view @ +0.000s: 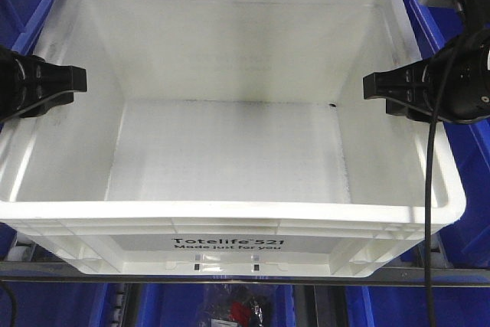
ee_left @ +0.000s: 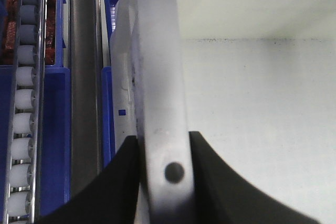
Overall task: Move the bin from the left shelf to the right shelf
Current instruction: 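Pull the gripped tote off the roller shelf toward the robot, then hold the tote with both grippers while the base turns away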
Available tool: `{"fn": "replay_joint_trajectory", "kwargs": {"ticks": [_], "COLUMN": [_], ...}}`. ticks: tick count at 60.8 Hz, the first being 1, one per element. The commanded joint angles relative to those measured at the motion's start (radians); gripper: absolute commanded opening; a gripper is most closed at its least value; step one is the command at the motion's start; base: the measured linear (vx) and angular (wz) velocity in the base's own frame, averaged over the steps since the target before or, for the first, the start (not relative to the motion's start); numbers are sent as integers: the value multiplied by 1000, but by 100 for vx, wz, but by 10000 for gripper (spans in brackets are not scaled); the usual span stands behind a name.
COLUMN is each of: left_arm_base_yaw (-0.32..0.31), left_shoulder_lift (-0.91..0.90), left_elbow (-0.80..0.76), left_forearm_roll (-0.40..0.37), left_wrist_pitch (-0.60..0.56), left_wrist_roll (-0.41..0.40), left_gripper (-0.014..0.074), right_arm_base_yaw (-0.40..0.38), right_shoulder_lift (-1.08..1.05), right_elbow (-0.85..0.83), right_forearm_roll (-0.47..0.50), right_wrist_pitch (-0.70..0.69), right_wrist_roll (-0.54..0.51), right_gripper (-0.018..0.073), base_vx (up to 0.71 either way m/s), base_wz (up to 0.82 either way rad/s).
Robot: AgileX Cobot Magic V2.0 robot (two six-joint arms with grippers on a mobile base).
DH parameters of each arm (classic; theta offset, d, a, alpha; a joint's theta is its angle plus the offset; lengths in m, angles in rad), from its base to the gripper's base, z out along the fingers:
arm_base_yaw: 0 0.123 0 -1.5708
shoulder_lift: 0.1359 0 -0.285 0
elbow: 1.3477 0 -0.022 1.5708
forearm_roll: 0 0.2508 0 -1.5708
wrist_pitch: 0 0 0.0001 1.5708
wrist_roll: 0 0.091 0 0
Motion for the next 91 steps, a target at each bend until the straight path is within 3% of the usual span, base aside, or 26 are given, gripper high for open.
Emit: {"fn": "replay_joint_trajectory", "kwargs": {"ticks": [1,91], "left_arm_base_yaw": [3,3], "left_shoulder_lift": [-47,-47], "left_elbow": [-41,-41], "left_forearm_roll": [28,28], "left_wrist_pitch": [-113,-113], "left_wrist_roll": [35,35], "left_gripper": [-7,-7], "right_arm_base_yaw": [-17,-17], "right_shoulder_lift": [-36,-36], "right_elbow": [-37,-37], "right_forearm_roll": [-104,-104], "right_wrist_pitch": [-108,-108], "right_wrist_roll": [-3,-3], "right_gripper": [-9,-9], "base_vx": [0,-6], "base_wz": [0,-2]}}
